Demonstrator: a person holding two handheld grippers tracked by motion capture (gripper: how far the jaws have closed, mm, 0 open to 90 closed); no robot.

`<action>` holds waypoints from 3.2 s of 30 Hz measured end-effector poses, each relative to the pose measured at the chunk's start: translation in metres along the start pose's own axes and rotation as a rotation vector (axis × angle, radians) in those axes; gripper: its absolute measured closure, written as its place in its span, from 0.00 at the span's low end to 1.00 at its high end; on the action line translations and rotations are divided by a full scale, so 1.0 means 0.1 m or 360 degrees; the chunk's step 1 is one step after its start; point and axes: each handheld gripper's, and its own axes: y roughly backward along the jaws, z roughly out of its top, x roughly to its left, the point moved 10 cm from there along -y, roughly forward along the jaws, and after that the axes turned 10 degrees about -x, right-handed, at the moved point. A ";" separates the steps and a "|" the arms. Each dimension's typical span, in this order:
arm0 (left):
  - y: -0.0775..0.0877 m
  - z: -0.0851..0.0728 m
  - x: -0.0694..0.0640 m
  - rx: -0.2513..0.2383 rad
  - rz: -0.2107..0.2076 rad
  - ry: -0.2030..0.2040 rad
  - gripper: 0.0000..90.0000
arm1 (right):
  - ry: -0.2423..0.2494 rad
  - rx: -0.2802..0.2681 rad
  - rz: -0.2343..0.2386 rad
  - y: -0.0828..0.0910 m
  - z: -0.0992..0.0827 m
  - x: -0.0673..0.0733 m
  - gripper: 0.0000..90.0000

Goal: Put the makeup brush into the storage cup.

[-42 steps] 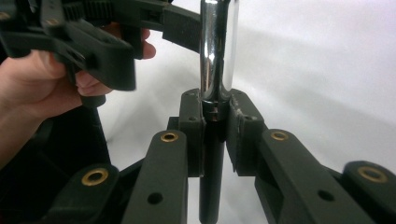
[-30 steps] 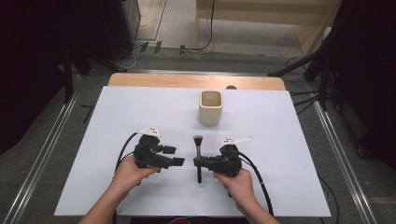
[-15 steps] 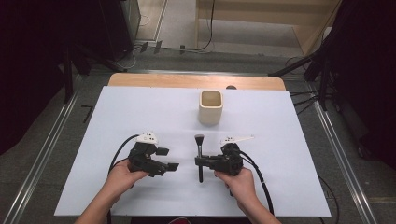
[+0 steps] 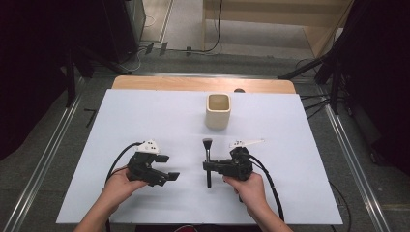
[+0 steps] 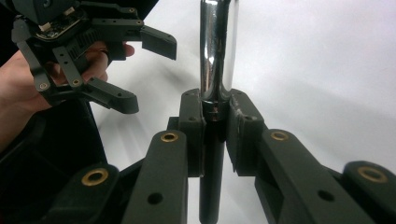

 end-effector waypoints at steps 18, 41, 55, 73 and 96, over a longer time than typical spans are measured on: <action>0.15 -0.11 0.03 0.0005 0.0046 -0.0047 0.25 | -0.0002 -0.0006 -0.0028 0.02 0.07 -0.10 0.88; 0.15 -0.14 0.10 0.0015 0.0061 -0.0028 0.25 | 0.0067 -0.0022 -0.0107 -0.01 0.43 -0.32 0.88; 0.14 -0.14 0.10 0.0015 0.0055 -0.0027 0.25 | 0.0029 -0.0099 -0.0114 0.02 0.69 -0.39 0.88; 0.15 -0.14 0.10 0.0014 0.0053 -0.0022 0.25 | 0.0076 -0.0122 -0.0174 0.07 1.05 -0.38 0.88; 0.14 -0.14 0.10 0.0017 0.0051 -0.0022 0.26 | 0.0104 -0.0196 -0.0235 0.15 1.45 -0.36 0.88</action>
